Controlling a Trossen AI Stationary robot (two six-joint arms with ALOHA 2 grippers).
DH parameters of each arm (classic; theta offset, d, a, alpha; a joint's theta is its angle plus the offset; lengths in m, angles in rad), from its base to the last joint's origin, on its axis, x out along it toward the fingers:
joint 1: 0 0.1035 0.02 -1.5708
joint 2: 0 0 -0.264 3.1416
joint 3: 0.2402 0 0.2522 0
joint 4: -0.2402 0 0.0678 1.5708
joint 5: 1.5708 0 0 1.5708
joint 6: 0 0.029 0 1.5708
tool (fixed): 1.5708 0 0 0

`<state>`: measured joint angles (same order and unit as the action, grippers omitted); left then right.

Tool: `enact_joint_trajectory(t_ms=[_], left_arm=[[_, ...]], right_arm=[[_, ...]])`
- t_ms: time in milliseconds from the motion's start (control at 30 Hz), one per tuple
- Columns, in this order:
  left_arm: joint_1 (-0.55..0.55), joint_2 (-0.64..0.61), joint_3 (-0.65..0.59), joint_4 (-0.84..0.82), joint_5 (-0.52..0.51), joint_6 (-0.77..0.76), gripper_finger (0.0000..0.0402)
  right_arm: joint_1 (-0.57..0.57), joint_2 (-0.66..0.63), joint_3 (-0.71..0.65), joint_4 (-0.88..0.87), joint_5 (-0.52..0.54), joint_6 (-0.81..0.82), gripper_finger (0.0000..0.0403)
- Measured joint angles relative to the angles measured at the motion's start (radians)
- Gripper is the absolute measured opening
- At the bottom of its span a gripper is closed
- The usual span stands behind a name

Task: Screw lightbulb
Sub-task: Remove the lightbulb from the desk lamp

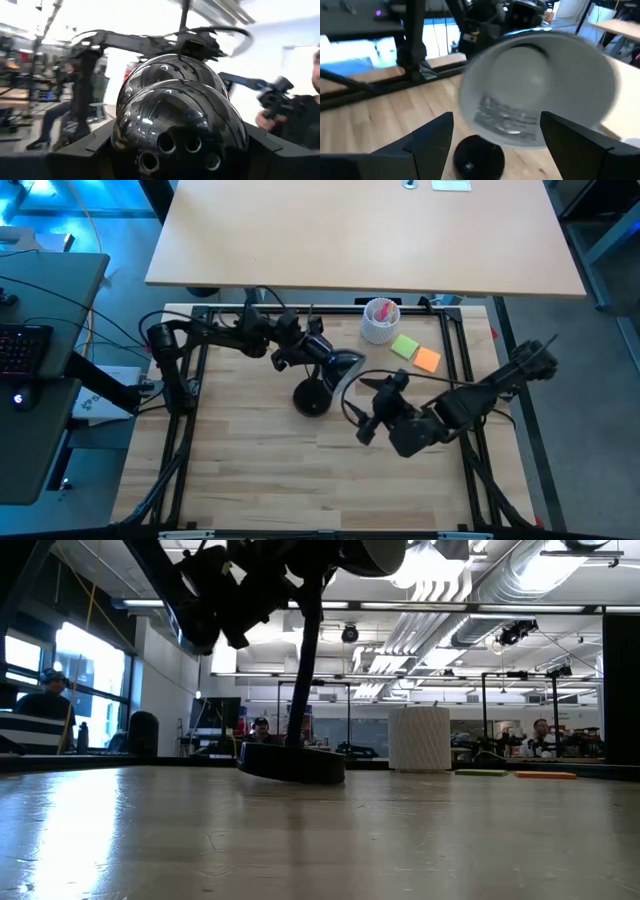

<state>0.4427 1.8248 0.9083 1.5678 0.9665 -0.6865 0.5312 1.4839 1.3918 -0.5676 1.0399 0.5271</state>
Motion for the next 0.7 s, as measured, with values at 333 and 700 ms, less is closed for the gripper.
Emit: enact_joint_trajectory(t_ms=[333,700], left_arm=[[-0.013,0.024,0.004,0.005,0.020,-0.004,0.0267],[0.011,0.020,0.003,0.004,0.094,-0.035,0.0268]], right_arm=[[0.000,0.023,0.000,-0.040,0.038,-0.179,0.0297],[-0.087,0.044,0.000,0.040,0.026,-0.083,0.0298]])
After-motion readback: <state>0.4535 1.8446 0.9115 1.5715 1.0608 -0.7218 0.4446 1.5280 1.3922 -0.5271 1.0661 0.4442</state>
